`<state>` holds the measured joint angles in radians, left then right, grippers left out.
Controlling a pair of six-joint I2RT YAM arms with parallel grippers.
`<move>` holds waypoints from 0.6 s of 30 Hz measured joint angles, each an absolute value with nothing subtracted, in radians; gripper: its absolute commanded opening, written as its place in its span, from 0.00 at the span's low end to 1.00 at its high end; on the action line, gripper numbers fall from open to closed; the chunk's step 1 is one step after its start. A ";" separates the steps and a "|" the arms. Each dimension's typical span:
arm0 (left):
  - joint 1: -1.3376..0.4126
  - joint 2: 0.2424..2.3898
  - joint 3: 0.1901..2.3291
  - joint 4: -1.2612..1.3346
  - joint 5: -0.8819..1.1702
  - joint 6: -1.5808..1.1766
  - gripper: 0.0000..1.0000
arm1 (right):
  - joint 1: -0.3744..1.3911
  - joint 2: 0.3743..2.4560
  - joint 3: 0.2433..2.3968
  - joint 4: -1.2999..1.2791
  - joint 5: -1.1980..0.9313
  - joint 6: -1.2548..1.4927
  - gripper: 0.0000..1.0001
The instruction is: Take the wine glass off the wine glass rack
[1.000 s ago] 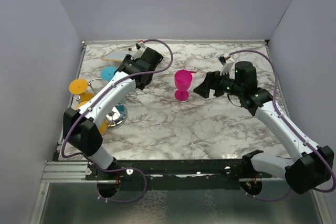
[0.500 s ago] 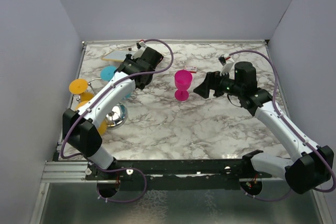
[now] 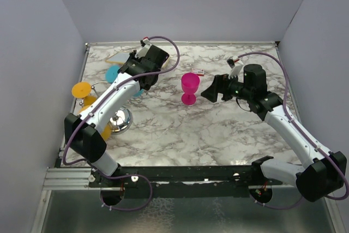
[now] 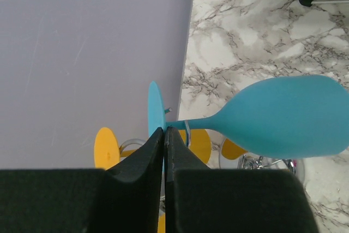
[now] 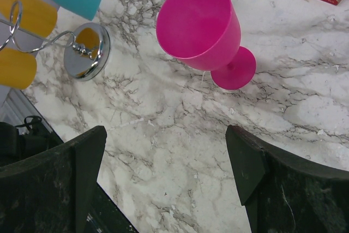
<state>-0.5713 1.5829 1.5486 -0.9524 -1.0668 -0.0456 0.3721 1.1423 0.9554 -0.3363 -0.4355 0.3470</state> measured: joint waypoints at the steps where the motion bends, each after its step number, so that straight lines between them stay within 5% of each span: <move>1: -0.571 1.586 1.563 -0.951 -1.067 -0.046 0.00 | 0.372 1.142 0.955 -0.336 -0.435 0.347 0.93; 18: -0.570 1.704 1.682 -0.951 -1.123 -0.008 0.00 | 0.372 1.142 0.955 -0.337 -0.435 0.346 0.93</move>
